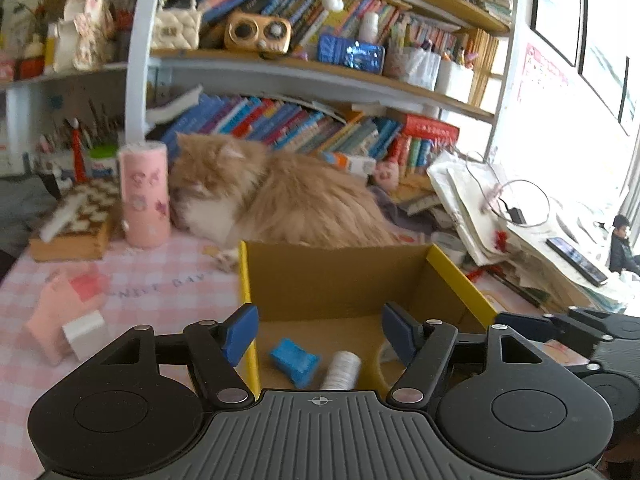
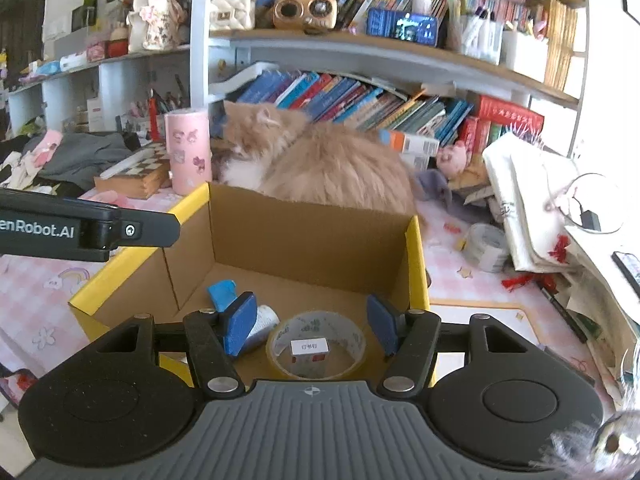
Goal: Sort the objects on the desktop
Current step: 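Lift both open tools up out of the yellow box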
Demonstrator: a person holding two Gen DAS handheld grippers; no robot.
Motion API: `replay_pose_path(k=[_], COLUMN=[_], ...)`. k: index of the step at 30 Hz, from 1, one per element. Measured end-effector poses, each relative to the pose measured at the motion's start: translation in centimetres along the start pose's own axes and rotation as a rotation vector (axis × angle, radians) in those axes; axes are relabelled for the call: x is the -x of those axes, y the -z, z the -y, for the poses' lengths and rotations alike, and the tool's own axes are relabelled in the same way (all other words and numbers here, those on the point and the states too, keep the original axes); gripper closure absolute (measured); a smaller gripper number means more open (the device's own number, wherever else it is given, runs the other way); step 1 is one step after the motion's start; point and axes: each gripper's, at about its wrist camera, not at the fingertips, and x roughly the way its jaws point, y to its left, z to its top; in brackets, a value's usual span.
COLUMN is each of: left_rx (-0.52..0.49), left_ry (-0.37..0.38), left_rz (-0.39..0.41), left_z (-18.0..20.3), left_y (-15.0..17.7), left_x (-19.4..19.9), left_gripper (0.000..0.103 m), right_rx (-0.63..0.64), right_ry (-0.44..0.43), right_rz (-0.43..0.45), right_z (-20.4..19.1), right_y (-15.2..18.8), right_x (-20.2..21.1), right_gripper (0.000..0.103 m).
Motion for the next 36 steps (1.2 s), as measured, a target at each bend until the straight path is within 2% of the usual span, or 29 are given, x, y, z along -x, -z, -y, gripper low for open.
replay_pose_path(k=[4, 22, 36], left_rx=[-0.005, -0.043, -0.071], left_ry=[-0.007, 0.042, 0.086], left_rz=[0.023, -0.011, -0.053], left_z=[-0.2, -1.9, -4.0], left_y=[0.1, 1.2, 2.8], left_x=[0.6, 2.3, 4.2], left_gripper=[0.031, 0.028, 0.027], right_rx=[-0.053, -0.175, -0.204], right_ry=[0.019, 0.118, 0.178], right_rz=[0.010, -0.036, -0.063], right_z=[0.1, -1.9, -5.0], right_y=[0.2, 1.9, 3.1], right_x=[0.4, 2.3, 3.9], right_gripper=[0.044, 0.041, 0.040])
